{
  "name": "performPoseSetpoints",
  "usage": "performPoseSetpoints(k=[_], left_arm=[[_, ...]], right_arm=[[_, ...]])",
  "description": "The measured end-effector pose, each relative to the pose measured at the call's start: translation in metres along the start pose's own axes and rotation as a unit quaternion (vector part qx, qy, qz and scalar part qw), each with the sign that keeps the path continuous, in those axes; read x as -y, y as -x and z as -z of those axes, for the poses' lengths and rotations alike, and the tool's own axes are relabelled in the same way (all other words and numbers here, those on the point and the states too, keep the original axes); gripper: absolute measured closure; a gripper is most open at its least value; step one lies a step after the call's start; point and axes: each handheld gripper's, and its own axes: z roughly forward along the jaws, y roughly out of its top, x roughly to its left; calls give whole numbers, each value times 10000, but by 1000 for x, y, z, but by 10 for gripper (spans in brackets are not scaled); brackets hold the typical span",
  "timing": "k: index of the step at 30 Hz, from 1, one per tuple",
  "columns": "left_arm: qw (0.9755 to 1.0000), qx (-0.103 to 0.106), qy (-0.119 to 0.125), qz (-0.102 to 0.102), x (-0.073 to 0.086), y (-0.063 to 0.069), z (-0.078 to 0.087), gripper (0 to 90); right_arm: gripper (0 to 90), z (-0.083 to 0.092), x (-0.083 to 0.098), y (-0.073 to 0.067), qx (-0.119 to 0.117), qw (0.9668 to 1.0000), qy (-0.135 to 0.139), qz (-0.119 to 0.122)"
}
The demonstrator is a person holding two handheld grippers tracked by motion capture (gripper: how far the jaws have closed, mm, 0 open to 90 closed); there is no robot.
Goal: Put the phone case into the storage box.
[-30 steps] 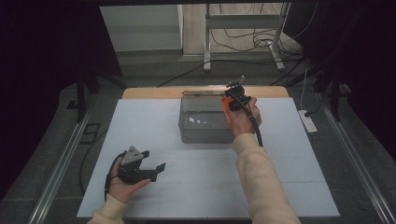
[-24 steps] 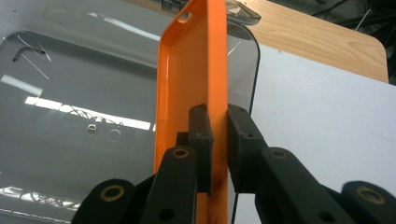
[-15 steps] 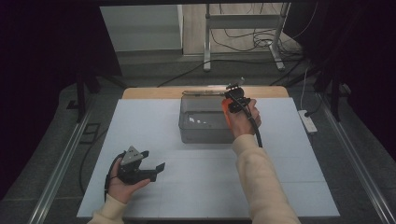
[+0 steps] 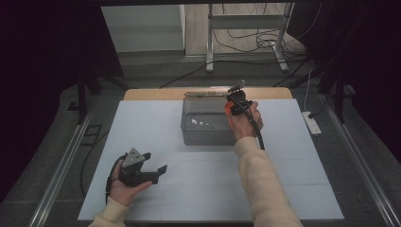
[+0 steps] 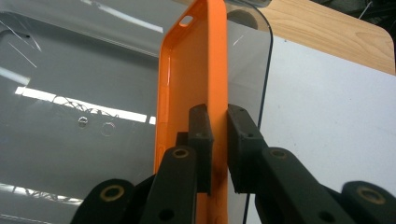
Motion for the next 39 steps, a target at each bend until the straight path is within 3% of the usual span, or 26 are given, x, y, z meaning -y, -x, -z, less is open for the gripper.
performPoseSetpoints(k=[39], left_arm=[[10000, -1, -13, -13, 0, -1, 0, 172]], right_arm=[[809, -17, 6, -7, 114, 9996, -204, 130]])
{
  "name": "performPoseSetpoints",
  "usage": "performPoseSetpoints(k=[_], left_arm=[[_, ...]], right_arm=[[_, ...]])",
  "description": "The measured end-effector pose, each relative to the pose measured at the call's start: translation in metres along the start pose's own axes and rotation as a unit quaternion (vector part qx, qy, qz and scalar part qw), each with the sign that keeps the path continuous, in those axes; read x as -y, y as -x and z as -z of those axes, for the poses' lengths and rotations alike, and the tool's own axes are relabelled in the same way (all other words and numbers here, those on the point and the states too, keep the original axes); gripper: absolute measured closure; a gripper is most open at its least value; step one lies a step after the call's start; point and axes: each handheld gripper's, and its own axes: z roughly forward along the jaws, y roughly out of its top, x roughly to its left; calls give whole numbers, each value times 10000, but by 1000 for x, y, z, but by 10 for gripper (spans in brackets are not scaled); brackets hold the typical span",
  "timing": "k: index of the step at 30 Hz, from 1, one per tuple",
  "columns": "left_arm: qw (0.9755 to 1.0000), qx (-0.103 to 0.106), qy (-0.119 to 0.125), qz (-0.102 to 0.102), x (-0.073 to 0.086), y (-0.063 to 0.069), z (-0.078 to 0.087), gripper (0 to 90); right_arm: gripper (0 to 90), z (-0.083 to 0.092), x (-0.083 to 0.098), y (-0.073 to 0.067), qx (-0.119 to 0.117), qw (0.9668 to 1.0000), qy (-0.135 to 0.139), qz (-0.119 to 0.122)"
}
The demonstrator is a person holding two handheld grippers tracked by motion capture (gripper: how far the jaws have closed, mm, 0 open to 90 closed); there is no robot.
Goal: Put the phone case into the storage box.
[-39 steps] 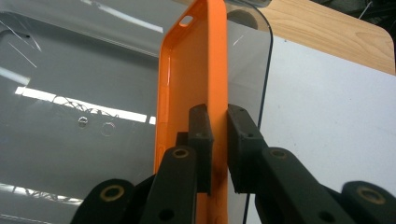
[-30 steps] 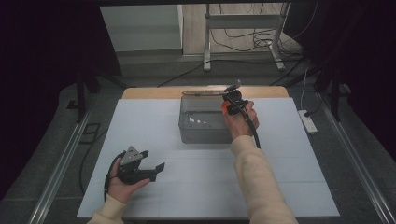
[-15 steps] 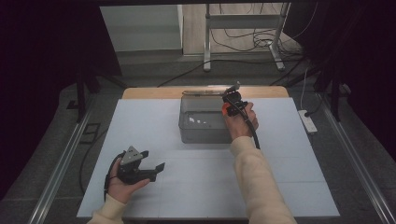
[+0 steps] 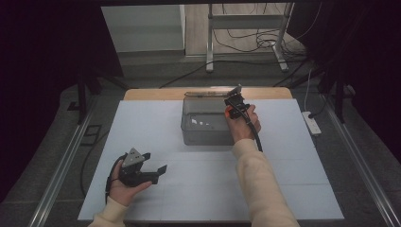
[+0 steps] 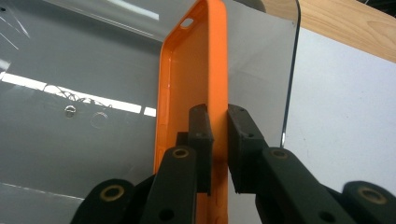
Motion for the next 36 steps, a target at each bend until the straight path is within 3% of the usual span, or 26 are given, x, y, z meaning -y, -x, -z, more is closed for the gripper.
performPoseSetpoints(k=[36], left_arm=[[10000, 9, -11, 3, 0, 0, -1, 170]], right_arm=[[790, -3, 5, -4, 124, 9998, 11, 152]])
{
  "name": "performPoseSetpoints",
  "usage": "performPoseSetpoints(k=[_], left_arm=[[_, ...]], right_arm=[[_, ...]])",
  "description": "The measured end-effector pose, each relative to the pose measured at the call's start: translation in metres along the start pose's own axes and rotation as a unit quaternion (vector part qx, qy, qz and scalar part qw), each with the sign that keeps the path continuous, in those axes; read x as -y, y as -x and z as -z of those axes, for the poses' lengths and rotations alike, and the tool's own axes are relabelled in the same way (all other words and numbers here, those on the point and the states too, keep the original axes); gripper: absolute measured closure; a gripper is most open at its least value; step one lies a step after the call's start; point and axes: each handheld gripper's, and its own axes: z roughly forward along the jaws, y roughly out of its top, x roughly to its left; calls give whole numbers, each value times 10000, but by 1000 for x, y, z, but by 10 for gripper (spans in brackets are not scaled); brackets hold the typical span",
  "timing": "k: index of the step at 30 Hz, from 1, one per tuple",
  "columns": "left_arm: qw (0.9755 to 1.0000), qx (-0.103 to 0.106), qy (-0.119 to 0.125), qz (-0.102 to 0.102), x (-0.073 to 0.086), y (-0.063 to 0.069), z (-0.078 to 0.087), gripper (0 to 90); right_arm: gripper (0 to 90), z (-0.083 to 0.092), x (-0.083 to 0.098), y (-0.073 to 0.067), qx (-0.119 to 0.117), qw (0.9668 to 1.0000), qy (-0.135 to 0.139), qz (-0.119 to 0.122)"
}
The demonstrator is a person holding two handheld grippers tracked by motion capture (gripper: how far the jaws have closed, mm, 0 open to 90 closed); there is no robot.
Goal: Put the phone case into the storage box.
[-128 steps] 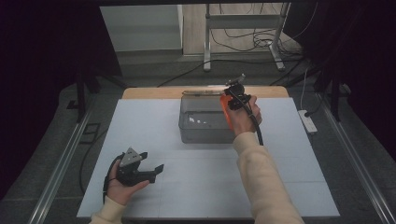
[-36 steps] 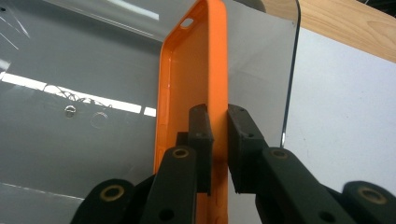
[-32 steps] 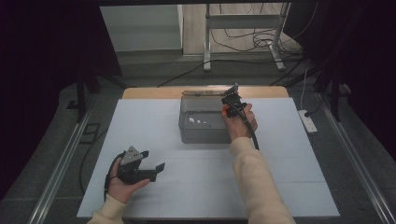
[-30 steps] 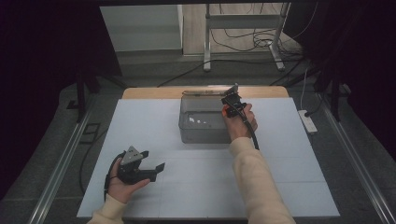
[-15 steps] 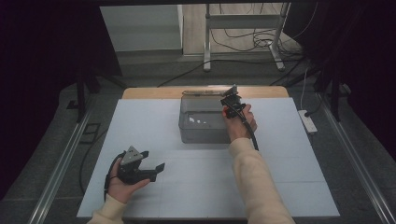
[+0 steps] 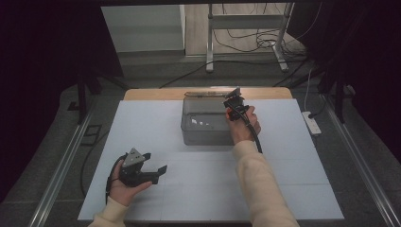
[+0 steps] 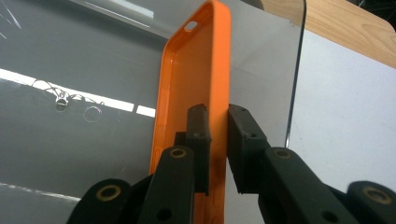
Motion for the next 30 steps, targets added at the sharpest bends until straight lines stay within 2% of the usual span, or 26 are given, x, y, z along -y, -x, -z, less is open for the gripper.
performPoseSetpoints(k=[13, 18, 22, 30], left_arm=[[10000, 0, 7, 8, 0, 0, 0, 170], [10000, 12, 15, 10, 0, 0, 0, 169], [10000, 13, 23, 7, 0, 0, 0, 168], [10000, 14, 23, 10, 0, 0, 0, 168]], right_arm=[[777, 3, 1, 0, 12, 10000, 52, 77], [726, 9, 0, -1, 24, 9996, 198, 184], [652, 15, -1, -2, 58, 9990, 353, 270], [588, 22, -1, 1, 65, 9975, 609, 360]])
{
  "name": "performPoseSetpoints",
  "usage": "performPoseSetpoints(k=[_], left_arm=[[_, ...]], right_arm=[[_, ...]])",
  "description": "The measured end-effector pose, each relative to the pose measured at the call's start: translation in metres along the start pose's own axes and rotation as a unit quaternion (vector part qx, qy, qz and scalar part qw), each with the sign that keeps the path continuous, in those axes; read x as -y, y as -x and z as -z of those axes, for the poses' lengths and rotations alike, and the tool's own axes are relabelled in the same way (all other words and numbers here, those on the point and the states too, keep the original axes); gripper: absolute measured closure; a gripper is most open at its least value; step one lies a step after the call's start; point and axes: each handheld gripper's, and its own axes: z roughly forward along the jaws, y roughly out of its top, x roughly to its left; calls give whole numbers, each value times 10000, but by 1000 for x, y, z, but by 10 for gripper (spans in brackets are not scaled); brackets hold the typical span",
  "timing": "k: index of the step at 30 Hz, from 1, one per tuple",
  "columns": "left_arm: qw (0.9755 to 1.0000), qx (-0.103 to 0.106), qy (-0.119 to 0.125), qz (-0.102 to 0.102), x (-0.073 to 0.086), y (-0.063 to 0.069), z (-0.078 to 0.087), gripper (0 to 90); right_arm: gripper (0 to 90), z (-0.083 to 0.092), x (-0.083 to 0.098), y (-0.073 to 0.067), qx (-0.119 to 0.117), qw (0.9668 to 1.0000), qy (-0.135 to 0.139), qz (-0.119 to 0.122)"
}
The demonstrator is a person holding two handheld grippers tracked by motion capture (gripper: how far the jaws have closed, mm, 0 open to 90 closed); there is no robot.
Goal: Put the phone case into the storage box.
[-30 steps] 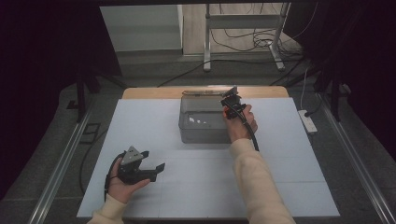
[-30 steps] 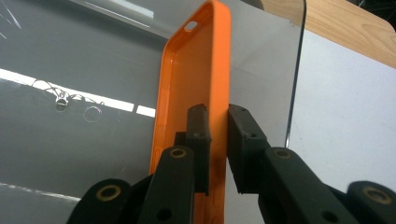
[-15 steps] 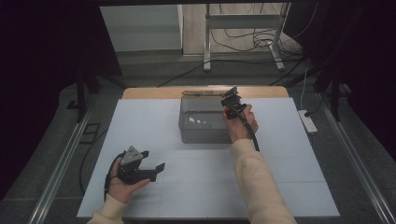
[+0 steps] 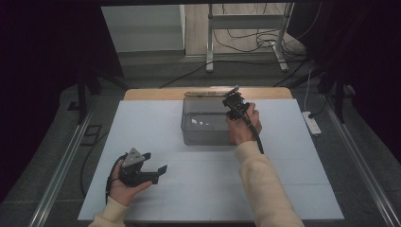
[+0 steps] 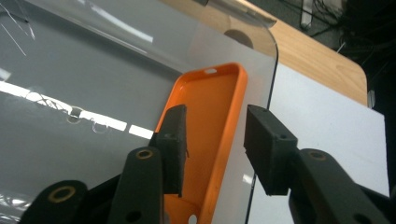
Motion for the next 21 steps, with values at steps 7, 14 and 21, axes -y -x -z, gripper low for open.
performPoseSetpoints(k=[7, 14, 21], left_arm=[[10000, -4, -4, -14, 0, -1, 1, 167], [10000, -7, 3, 4, 0, -1, 1, 166], [10000, -23, 20, 2, 1, -1, 1, 166]], right_arm=[[534, 10, 0, 3, -212, 9993, 284, 80], [460, 23, 4, 11, -861, 9948, 537, 110], [386, 27, 16, 19, -1352, 9886, 669, 6]])
